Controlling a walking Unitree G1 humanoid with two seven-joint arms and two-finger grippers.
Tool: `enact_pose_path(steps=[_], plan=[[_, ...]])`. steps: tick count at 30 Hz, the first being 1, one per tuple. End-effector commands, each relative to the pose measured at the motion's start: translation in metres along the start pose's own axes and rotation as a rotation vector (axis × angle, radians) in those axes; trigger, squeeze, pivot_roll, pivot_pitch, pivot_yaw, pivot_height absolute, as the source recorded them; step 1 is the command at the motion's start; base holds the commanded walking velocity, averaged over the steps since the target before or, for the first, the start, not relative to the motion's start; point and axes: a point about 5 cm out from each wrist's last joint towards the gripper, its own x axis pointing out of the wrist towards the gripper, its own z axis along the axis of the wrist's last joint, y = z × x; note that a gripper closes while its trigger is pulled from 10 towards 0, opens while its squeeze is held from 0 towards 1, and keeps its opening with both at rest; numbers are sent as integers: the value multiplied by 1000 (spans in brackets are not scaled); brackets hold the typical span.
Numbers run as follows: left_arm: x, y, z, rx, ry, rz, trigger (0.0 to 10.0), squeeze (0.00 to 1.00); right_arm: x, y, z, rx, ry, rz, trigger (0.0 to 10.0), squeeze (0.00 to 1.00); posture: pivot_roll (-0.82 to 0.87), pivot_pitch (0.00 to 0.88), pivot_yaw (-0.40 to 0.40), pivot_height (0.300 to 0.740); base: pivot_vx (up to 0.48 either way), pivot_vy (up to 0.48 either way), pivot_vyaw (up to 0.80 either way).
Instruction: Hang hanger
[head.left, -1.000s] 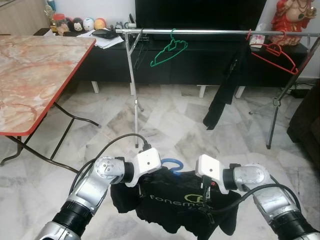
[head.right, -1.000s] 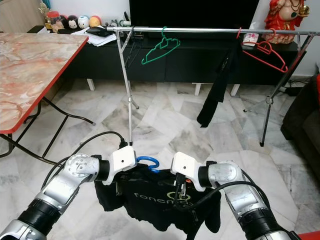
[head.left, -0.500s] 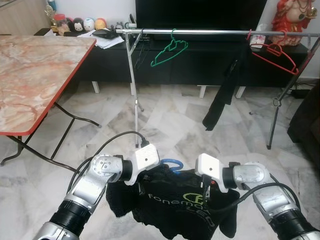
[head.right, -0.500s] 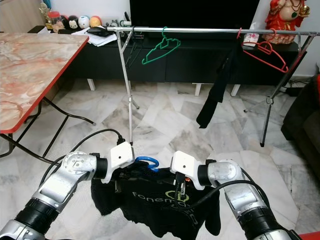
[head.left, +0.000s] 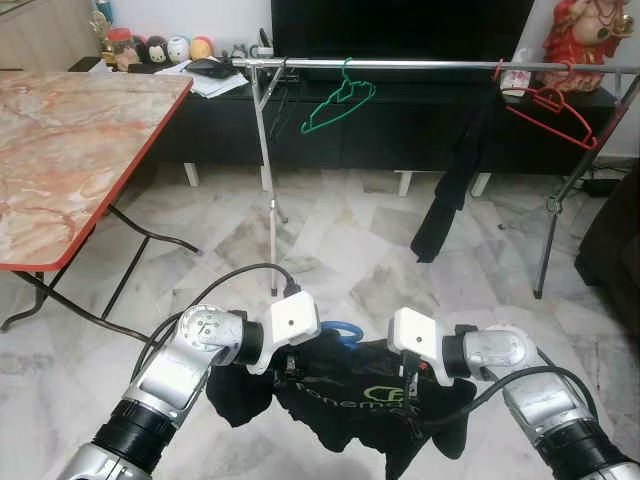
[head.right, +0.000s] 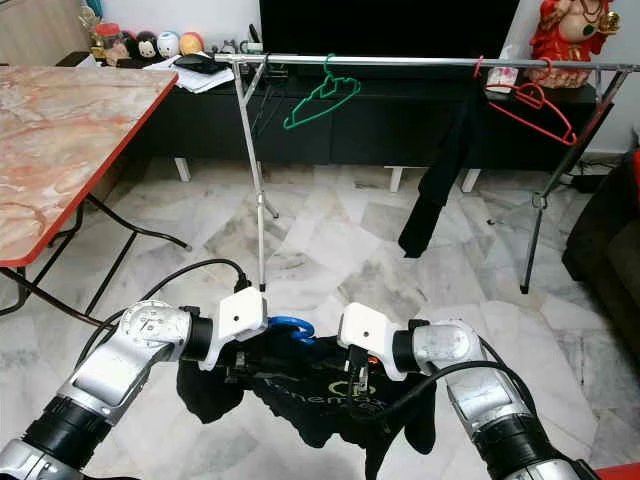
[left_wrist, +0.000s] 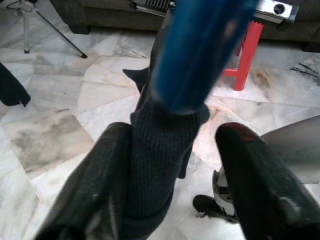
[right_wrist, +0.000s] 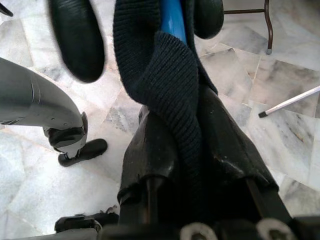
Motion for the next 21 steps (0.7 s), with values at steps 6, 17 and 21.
enact_pose_path(steps=[6,17,21], plan=[[6,-8,-4,1,34,-72,10000,0,-7,-15,27,-70,-88,-67,10000,0,-85,0,-18,740,0,0,0],[8,-3,-11,-8,70,-10,10000,0,-9,-13,33,-95,-95,-47,10000,0,-86,0,-15,740,0,0,0],[9,-1,-11,-6,64,6,10000,0,-8,-13,32,-95,-90,-45,10000,0,-86,0,-16,740,0,0,0]])
